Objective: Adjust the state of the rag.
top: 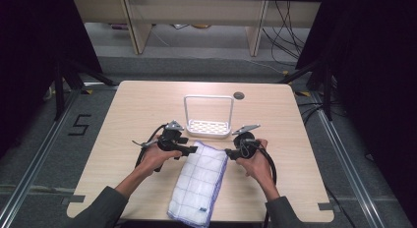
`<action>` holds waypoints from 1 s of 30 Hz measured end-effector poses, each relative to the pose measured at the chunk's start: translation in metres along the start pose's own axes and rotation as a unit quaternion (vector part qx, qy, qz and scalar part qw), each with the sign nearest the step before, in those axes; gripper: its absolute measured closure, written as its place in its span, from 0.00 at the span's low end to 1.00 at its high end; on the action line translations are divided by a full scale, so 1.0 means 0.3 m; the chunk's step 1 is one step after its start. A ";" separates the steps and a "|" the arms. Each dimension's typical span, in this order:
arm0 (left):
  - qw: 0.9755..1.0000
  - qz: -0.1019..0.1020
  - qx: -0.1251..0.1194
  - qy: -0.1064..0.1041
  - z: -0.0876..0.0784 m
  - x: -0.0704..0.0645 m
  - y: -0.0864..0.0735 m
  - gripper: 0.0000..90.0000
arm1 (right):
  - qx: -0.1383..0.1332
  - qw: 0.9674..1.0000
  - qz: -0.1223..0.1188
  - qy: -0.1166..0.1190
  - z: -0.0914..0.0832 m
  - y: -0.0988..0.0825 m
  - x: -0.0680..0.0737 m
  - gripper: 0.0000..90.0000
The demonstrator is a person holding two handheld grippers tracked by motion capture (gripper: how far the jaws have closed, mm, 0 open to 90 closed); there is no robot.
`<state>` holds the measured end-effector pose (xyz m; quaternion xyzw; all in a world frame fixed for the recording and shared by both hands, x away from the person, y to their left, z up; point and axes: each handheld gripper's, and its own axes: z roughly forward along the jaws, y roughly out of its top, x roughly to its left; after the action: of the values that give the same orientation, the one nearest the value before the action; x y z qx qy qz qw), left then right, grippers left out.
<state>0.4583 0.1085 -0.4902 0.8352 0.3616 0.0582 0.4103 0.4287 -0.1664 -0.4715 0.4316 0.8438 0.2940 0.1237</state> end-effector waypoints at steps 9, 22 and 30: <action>1.000 0.010 0.018 0.009 0.060 0.014 0.018 0.49 | 0.024 1.000 0.011 0.014 0.063 0.005 0.011 0.55; 0.999 0.042 0.021 0.000 0.106 0.002 0.009 0.86 | 0.047 0.999 0.015 0.017 0.092 0.005 0.027 0.68; 0.999 0.047 0.014 0.006 0.094 0.009 0.007 0.94 | 0.038 0.998 0.010 0.039 0.102 0.009 0.027 0.92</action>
<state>0.4725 0.0910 -0.5076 0.8564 0.3252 0.0778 0.3935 0.4397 -0.1468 -0.4938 0.4330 0.8541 0.2792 0.0712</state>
